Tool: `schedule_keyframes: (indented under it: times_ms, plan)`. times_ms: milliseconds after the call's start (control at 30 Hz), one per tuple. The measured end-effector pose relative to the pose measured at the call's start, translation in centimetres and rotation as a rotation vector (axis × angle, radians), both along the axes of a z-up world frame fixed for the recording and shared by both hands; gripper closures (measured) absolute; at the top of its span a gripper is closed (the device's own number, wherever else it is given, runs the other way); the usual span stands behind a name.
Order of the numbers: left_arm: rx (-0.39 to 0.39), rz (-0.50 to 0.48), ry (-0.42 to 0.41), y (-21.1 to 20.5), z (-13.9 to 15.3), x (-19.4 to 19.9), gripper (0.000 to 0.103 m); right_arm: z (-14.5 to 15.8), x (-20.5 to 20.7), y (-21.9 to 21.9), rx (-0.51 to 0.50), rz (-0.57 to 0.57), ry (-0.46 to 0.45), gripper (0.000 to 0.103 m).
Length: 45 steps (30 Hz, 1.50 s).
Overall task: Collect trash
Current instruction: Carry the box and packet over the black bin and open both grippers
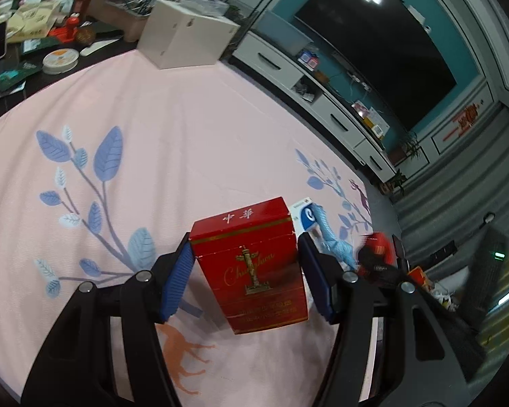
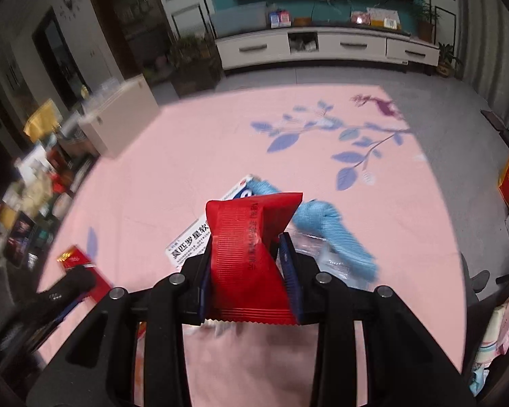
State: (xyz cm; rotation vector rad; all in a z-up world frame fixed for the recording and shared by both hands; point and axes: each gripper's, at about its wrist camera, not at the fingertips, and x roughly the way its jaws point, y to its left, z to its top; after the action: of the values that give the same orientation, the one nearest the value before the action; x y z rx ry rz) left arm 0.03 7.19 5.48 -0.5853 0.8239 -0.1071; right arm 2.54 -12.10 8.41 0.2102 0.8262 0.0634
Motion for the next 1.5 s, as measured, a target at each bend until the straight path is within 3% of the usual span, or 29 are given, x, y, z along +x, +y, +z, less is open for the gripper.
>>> schedule_keyframes:
  times_ms: [133, 267, 400, 600, 833, 1000, 1133, 1333, 1500]
  plan:
    - [0.016, -0.038, 0.003, -1.6, 0.0, -0.1, 0.041, 1.8, -3.5, -2.3, 0.029, -0.031, -0.058, 0.067]
    - [-0.037, -0.121, 0.0, -3.4, 0.3, -0.8, 0.041, 2.6, -6.9, -4.4, 0.072, -0.056, -0.095, 0.067]
    - [0.036, -0.184, -0.056, -6.3, 1.7, -2.4, 0.041, 4.0, -11.2, -7.4, 0.198, -0.078, -0.142, 0.066]
    - [0.084, -0.314, -0.127, -11.6, 3.8, -5.1, 0.041, 7.5, -17.1, -11.1, 0.097, -0.228, -0.312, 0.066]
    - [0.151, -0.486, -0.183, -20.2, 5.1, -8.6, 0.041, 8.9, -21.3, -16.5, 0.081, -0.376, -0.41, 0.066]
    - [0.164, -0.6, -0.185, -26.6, 4.9, -10.2, 0.041, 8.1, -22.5, -20.1, 0.071, -0.478, -0.395, 0.066]
    - [0.175, -0.678, -0.183, -31.4, 4.4, -11.2, 0.041, 6.4, -22.9, -23.7, 0.1, -0.561, -0.33, 0.066]
    - [0.177, -0.794, -0.116, -37.7, 2.1, -11.6, 0.041, 3.2, -23.3, -28.2, 0.164, -0.657, -0.23, 0.064]
    - [0.207, -0.851, -0.065, -40.8, -0.2, -11.7, 0.041, 0.5, -22.5, -30.2, 0.138, -0.749, -0.125, 0.064]
